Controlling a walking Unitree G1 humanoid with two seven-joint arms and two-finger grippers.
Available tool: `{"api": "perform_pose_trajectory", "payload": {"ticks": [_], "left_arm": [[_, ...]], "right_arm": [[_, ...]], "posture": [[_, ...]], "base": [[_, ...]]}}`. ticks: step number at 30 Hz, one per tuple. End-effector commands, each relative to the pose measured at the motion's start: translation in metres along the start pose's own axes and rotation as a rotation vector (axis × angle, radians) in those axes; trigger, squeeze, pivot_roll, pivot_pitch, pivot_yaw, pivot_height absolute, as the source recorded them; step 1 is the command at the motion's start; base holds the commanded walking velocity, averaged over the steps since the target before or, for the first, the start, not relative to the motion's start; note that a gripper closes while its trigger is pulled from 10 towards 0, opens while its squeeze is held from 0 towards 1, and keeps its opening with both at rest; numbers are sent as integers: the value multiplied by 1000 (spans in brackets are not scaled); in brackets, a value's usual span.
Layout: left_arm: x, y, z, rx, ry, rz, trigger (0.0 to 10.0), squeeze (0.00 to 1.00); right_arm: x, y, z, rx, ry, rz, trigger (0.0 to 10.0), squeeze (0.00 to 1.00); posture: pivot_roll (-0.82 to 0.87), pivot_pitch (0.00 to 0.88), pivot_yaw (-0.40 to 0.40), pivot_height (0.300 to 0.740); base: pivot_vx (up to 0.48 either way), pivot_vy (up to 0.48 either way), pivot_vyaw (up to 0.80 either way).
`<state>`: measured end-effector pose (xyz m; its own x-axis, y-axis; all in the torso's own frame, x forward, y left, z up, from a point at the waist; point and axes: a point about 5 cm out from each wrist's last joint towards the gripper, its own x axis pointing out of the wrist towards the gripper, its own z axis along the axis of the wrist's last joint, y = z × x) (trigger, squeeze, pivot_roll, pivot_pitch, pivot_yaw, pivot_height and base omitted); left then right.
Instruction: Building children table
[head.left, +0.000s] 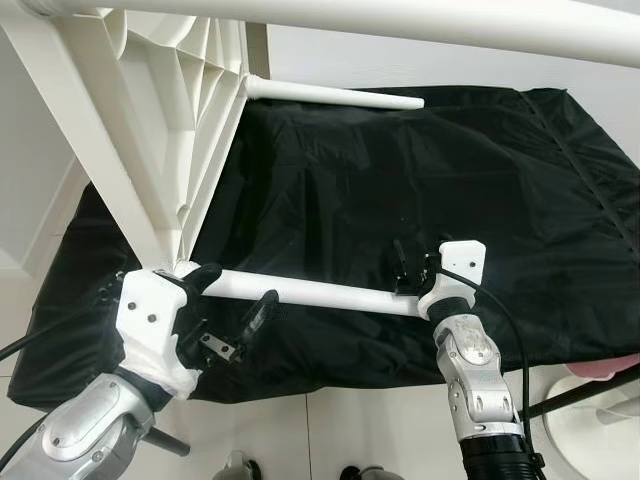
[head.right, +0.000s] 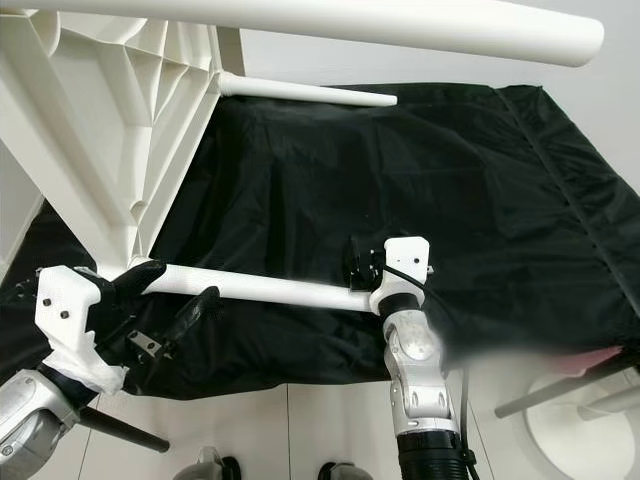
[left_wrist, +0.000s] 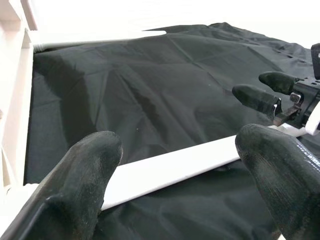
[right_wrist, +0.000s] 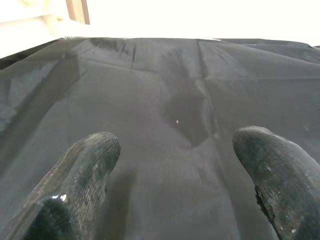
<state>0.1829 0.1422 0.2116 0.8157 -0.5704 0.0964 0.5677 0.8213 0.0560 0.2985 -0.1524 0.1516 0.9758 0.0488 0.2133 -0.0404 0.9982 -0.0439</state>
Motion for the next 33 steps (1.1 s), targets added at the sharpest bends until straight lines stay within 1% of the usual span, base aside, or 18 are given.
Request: {"api": "perform_pose_trajectory", "payload": {"ticks": [1, 12, 20, 23, 25, 26, 29, 30, 32, 33], "left_arm": [[-2, -11, 1, 13, -2, -189, 10000, 0], [-2, -11, 2, 30, -4, -187, 10000, 0], [0, -10, 1, 53, -6, -182, 10000, 0], [0, -9, -1, 66, -2, -175, 10000, 0], [0, -9, -5, 79, 6, -169, 10000, 0], [0, -7, -10, 102, 22, -157, 10000, 0], [0, -6, -13, 119, 32, -152, 10000, 0], [-1, -5, -21, 153, 61, -149, 10000, 0], [-2, -2, -36, 166, 97, -149, 10000, 0], [-2, -2, -36, 166, 97, -149, 10000, 0]], "right_arm": [[-2, -1, -4, 10, 7, -10, 10000, 0], [-3, -1, -5, 8, 7, -13, 10000, 0], [-3, -1, -5, 0, 0, -13, 10000, 0], [-5, -1, -3, -2, -21, -2, 10000, 0], [-10, -2, -2, -2, -45, 16, 10000, 0], [-15, -1, -4, -4, -45, 46, 10000, 0], [-19, 0, -6, -5, -42, 67, 10000, 0], [-28, 7, -10, -23, -34, 155, 10000, 0], [-45, 12, -21, -22, 11, 286, 10000, 0], [-45, 12, -21, -22, 11, 286, 10000, 0]], "posture": [[104, 125, 10, 740], [105, 125, 13, 740], [104, 124, 13, 740], [103, 124, 14, 740], [101, 126, 16, 740], [98, 125, 22, 740], [98, 125, 22, 740], [98, 127, 25, 740], [91, 128, 35, 740], [91, 128, 35, 740]], "base": [[-285, 0, 0], [-296, 0, 0], [0, 0, 0], [0, 0, 0], [0, 0, 0], [0, 0, 0], [0, 0, 0], [0, 0, 0], [0, 0, 0], [0, 0, 0]]}}
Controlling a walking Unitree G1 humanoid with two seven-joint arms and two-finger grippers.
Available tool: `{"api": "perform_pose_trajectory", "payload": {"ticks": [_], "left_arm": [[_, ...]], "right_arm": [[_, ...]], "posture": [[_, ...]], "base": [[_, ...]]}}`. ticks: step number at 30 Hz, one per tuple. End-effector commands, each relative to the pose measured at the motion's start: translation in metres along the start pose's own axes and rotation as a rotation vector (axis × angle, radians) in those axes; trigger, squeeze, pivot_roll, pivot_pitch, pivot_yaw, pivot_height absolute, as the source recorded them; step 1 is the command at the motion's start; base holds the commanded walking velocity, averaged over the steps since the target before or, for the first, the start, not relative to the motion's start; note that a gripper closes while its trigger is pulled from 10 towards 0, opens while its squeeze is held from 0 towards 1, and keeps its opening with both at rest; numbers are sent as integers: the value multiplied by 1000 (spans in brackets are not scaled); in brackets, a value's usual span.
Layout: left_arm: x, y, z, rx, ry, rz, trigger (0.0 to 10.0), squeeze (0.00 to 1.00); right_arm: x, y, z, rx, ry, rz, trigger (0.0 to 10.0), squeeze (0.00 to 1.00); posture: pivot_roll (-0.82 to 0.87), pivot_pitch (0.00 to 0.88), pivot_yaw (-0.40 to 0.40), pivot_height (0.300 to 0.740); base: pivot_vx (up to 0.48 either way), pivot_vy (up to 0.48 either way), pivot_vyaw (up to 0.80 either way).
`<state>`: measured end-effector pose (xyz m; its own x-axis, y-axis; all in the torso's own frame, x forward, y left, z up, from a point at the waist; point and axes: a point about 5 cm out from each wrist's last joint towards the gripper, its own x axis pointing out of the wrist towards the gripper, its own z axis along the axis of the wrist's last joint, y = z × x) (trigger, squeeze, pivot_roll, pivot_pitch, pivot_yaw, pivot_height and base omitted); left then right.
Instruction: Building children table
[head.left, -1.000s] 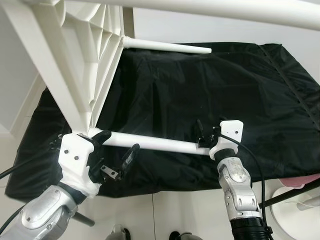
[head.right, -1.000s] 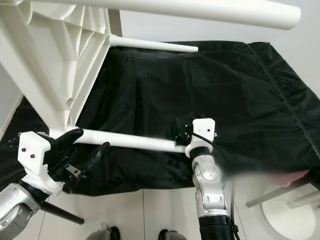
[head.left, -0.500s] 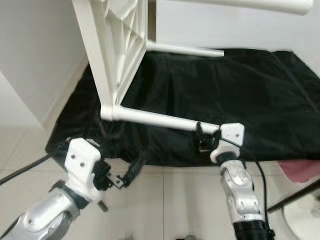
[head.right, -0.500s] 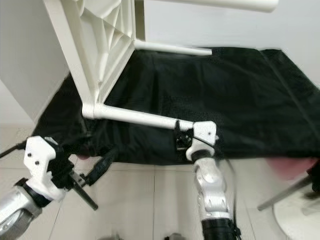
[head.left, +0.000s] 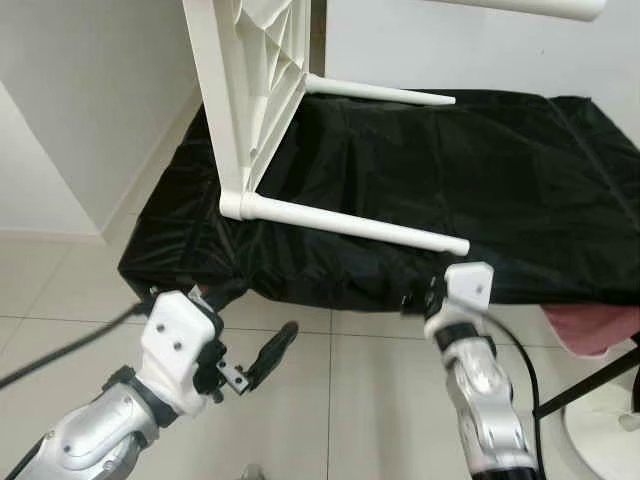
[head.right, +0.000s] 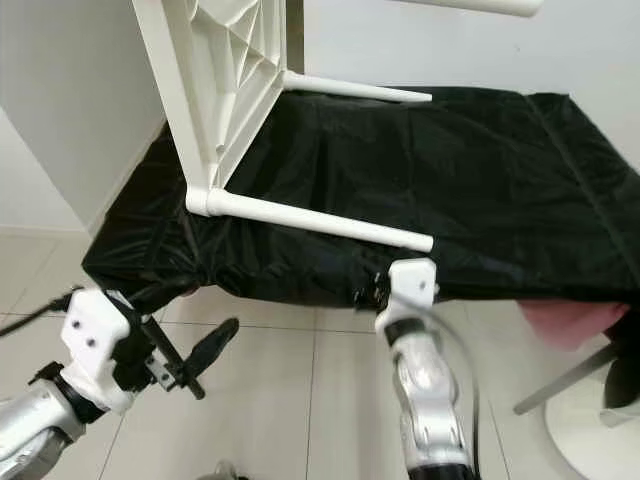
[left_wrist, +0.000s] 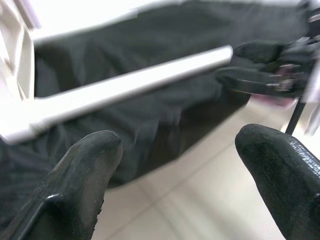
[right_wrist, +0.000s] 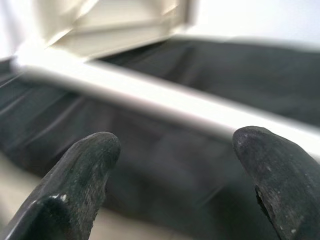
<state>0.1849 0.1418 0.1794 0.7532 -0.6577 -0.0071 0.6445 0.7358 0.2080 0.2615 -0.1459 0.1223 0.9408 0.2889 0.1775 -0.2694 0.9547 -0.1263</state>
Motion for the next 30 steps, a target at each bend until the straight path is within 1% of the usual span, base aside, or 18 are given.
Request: {"api": "perform_pose_trajectory", "payload": {"ticks": [1, 2, 3, 6, 7, 8, 12, 14, 15, 17, 19, 22, 23, 24, 25, 26, 28, 30], "left_arm": [[0, -2, -4, 19, 8, -28, 10000, 0], [0, -2, -9, 25, 28, -27, 10000, 0], [0, -2, -9, 25, 28, -27, 10000, 0], [-1, 7, -45, 14, 131, 25, 10000, 0], [-1, 7, -45, 14, 131, 25, 10000, 0], [-2, 9, -58, 6, 165, 47, 10000, 0], [-3, 10, -66, 2, 183, 60, 10000, 0], [-7, 12, -85, -21, 226, 88, 10000, 0], [-7, 12, -85, -21, 226, 88, 10000, 0], [-11, 12, -111, -44, 308, 119, 10000, 0], [-12, 13, -127, -87, 360, 140, 10000, 0], [-11, 15, -137, -116, 385, 178, 10000, 0], [-10, 17, -149, -147, 418, 219, 10000, 0], [-8, 17, -162, -207, 444, 257, 10000, 0], [-8, 17, -162, -207, 444, 257, 10000, 0], [-7, 15, -189, -283, 522, 341, 10000, 0], [-8, 13, -203, -313, 572, 382, 10000, 0], [-9, 12, -208, -324, 591, 397, 10000, 0]], "right_arm": [[-2, 4, 0, 12, -7, 41, 10000, 0], [-7, 6, -4, 11, 10, 88, 10000, 0], [-7, 6, -4, 11, 10, 88, 10000, 0], [-30, 13, -30, -17, 122, 289, 10000, 0], [-30, 13, -30, -17, 122, 289, 10000, 0], [-37, 13, -39, -44, 164, 350, 10000, 0], [-42, 13, -45, -62, 186, 384, 10000, 0], [-50, 9, -60, -97, 251, 423, 10000, 0], [-50, 9, -60, -97, 251, 423, 10000, 0], [-58, -2, -85, -92, 360, 371, 10000, 0], [-62, -8, -101, -54, 438, 301, 10000, 0], [-65, -11, -110, -19, 487, 246, 10000, 0], [-67, -14, -119, 28, 537, 170, 10000, 0], [-72, -13, -130, 57, 597, 122, 10000, 0], [-72, -13, -130, 57, 597, 122, 10000, 0], [-80, -9, -146, 105, 688, 11, 10000, 0], [-84, -4, -152, 108, 731, -22, 10000, 0], [-85, -2, -154, 101, 745, -23, 10000, 0]], "posture": [[91, 128, 35, 740], [89, 126, 39, 740], [89, 126, 39, 740], [75, 118, 53, 740], [75, 118, 53, 740], [70, 111, 54, 740], [63, 106, 56, 740], [56, 99, 62, 740], [56, 99, 62, 740], [56, 93, 61, 740], [57, 90, 61, 740], [55, 87, 59, 740], [52, 84, 58, 740], [53, 78, 57, 740], [53, 78, 57, 740], [53, 70, 54, 740], [44, 68, 54, 740], [44, 68, 54, 740]], "base": [[0, 0, 0], [0, 0, 0], [0, 0, 0], [0, 0, 0], [0, 0, 0], [0, 0, 0], [0, 0, 0], [0, 0, 0], [0, 0, 0], [0, 0, 0], [0, 0, 0], [0, 0, 0], [0, 0, 0], [0, 0, 0], [0, 0, 0], [0, 0, 0], [0, 0, 0], [0, 0, 0]]}}
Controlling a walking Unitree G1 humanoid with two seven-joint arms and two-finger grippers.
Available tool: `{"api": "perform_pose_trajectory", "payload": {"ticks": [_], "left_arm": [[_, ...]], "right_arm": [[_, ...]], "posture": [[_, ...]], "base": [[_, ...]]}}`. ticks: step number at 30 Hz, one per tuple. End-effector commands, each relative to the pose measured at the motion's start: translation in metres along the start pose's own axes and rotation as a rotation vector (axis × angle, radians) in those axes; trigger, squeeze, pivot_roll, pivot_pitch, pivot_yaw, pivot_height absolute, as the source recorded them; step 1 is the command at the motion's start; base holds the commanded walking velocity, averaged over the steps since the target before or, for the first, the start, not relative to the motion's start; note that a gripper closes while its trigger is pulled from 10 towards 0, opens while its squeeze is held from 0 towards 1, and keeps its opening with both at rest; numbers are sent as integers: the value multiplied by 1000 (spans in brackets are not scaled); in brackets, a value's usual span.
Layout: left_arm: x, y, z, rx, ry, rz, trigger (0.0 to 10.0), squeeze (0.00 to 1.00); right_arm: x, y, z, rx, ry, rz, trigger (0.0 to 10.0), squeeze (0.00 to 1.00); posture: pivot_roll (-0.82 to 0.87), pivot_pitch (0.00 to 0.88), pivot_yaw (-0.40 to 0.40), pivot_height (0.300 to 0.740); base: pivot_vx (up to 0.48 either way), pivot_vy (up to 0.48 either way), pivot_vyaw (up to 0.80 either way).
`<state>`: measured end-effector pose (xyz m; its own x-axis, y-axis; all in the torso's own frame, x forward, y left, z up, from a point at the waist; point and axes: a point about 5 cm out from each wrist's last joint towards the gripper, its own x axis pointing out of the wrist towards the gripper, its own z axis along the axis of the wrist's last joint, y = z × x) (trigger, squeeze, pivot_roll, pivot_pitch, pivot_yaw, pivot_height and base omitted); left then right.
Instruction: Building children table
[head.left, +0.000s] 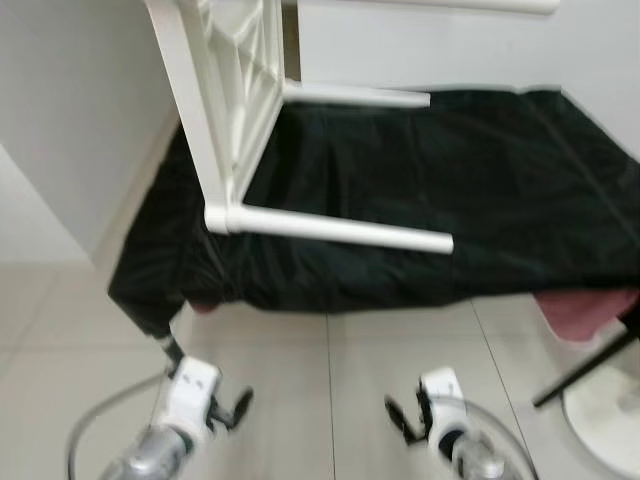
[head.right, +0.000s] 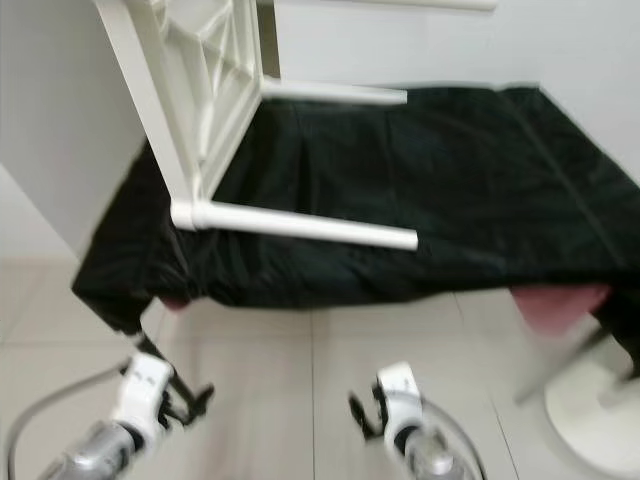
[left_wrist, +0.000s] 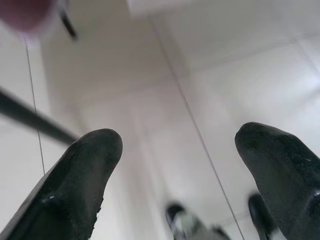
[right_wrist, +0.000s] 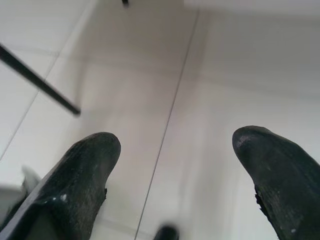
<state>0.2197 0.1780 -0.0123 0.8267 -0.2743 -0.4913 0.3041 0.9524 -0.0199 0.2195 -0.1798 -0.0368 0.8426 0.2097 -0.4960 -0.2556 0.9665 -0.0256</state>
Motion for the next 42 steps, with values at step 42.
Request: {"api": "perform_pose_trajectory", "payload": {"ticks": [42], "left_arm": [[16, -25, -70, 474, 419, 96, 10000, 0]], "right_arm": [[-22, 24, -79, -59, 471, -104, 10000, 0]], "posture": [[-27, 0, 25, 740]], "base": [[0, 0, 0]]}}
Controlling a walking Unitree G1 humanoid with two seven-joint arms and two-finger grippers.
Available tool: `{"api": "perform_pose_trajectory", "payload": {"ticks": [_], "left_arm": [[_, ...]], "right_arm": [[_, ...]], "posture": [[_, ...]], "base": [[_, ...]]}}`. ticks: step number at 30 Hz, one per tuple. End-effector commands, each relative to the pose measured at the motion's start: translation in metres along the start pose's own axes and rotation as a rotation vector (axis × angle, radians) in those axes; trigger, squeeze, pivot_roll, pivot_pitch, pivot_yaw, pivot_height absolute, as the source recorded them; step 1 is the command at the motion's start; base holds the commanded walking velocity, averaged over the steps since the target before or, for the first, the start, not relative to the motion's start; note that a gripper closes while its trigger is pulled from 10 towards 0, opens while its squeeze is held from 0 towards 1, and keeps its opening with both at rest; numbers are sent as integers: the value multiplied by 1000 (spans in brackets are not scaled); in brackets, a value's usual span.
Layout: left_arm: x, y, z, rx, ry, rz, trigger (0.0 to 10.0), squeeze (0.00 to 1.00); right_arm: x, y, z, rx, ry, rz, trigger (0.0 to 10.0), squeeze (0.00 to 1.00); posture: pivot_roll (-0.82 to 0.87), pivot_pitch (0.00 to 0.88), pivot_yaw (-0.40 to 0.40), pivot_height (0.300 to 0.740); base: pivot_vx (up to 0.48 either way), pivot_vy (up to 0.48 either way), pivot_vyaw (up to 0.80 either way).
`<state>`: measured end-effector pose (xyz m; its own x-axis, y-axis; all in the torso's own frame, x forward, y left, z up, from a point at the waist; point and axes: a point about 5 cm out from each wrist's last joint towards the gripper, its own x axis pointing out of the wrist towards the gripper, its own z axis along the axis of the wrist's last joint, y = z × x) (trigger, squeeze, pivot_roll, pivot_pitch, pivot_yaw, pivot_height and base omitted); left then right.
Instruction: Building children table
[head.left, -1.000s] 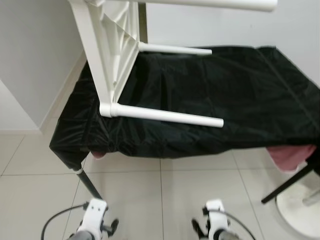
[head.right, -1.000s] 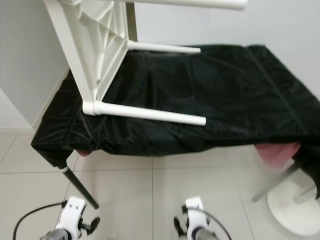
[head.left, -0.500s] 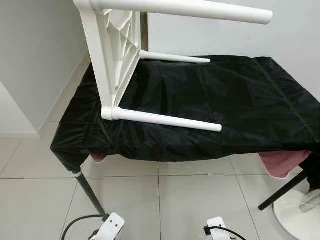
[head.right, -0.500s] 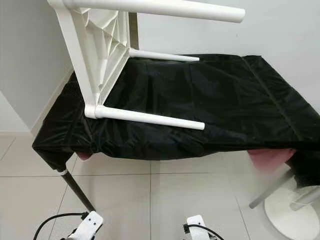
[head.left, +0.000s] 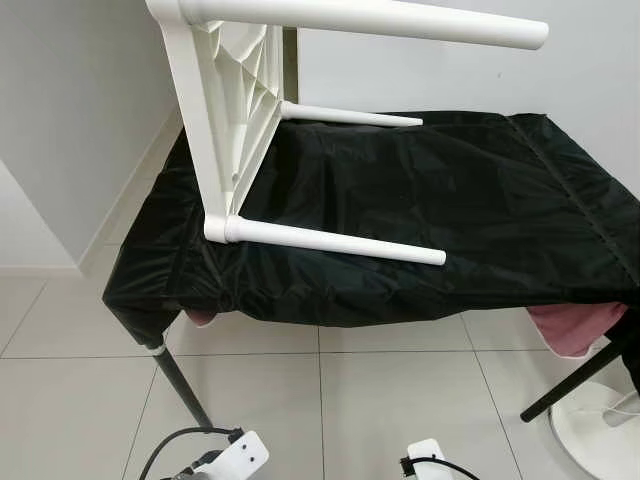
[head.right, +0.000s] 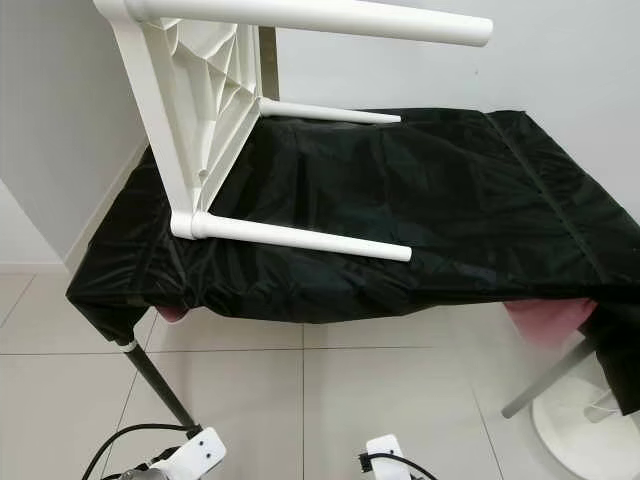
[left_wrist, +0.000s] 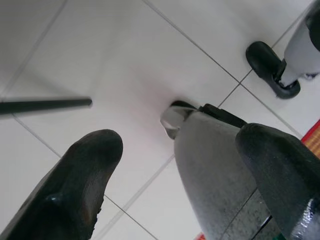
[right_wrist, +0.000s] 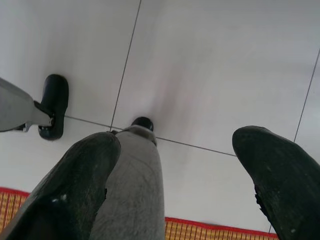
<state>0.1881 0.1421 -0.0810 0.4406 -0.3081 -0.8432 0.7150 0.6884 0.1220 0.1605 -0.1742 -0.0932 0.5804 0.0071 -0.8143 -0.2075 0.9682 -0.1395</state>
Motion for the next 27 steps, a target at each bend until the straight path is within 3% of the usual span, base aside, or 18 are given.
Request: {"api": "perform_pose_trajectory", "payload": {"ticks": [1, 2, 3, 4, 5, 7, 8, 9, 12, 13, 14, 15, 16, 17, 19, 20, 27], "left_arm": [[-4, 14, -9, -73, 29, 321, 10000, 0], [-3, 12, -9, -141, 11, 286, 10000, 0], [-3, 12, -9, -141, 11, 286, 10000, 0], [-3, 11, -9, -258, -9, 249, 10000, 0], [-4, 14, -11, -312, -14, 256, 10000, 0], [-6, 15, -15, -344, -2, 255, 10000, 0], [-7, 16, -17, -371, -5, 250, 10000, 141], [-7, 16, -19, -402, -18, 231, 10000, 1000], [-7, 12, -22, -328, 18, 215, 10000, 1000], [-6, 10, -23, -311, 25, 210, 10000, 659], [-6, 10, -23, -311, 25, 210, 10000, 659], [-6, 9, -23, -305, 28, 208, 10000, 0], [-6, 9, -21, -310, 24, 214, 10000, 0], [-5, 8, -20, -303, 21, 222, 10000, 0], [-5, 8, -19, -299, 19, 227, 10000, 0], [-4, 7, -18, -282, 20, 228, 10000, 0], [-3, 4, -14, -272, 11, 226, 10000, 0]], "right_arm": [[0, 2, -2, -14, 19, 9, 10000, 0], [0, 2, -1, -18, 16, 10, 10000, 0], [0, 2, -1, -18, 16, 10, 10000, 0], [0, 2, -1, -19, 15, 11, 10000, 0], [0, 2, 0, -15, 17, 12, 10000, 0], [0, 2, -1, 11, 16, 8, 10000, 0], [0, 1, -1, 33, 14, -2, 10000, 1000], [0, 0, -1, 53, 10, -10, 10000, 1000], [0, -1, 0, 69, 12, -15, 10000, 1000], [1, -2, 0, 70, 13, -15, 10000, 949], [1, -2, 0, 70, 13, -15, 10000, 949], [1, -3, 0, 70, 13, -15, 10000, 0], [1, -4, 1, 71, 12, -13, 10000, 0], [1, -4, 1, 49, 13, -15, 10000, 1000], [1, -4, 2, 32, 14, -17, 10000, 1000], [1, -4, 3, 16, 14, -10, 10000, 20], [1, -3, 2, -4, 20, 0, 10000, 0]], "posture": [[-27, 0, 25, 740], [-25, 0, 14, 740], [-25, 0, 14, 740], [-24, 0, 9, 740], [-24, 0, 9, 740], [-26, 0, 5, 740], [-22, 0, 6, 740], [-17, 0, 9, 740], [-10, 0, 11, 740], [5, 0, 12, 740], [5, 0, 12, 740], [5, 0, 12, 740], [13, 0, 17, 740], [19, 0, 21, 740], [19, 0, 21, 740], [14, 0, 28, 740], [12, 0, 16, 740]], "base": [[0, 0, 0], [0, 0, 0], [0, 0, 0], [0, 0, 0], [0, 0, 0], [0, 0, 0], [0, 0, 0], [0, 0, 0], [0, 0, 0], [0, 0, 0], [0, 0, 0], [0, 0, 0], [0, 0, 0], [0, 0, 0], [0, 0, 0], [0, 0, 0], [0, 0, 0]]}}
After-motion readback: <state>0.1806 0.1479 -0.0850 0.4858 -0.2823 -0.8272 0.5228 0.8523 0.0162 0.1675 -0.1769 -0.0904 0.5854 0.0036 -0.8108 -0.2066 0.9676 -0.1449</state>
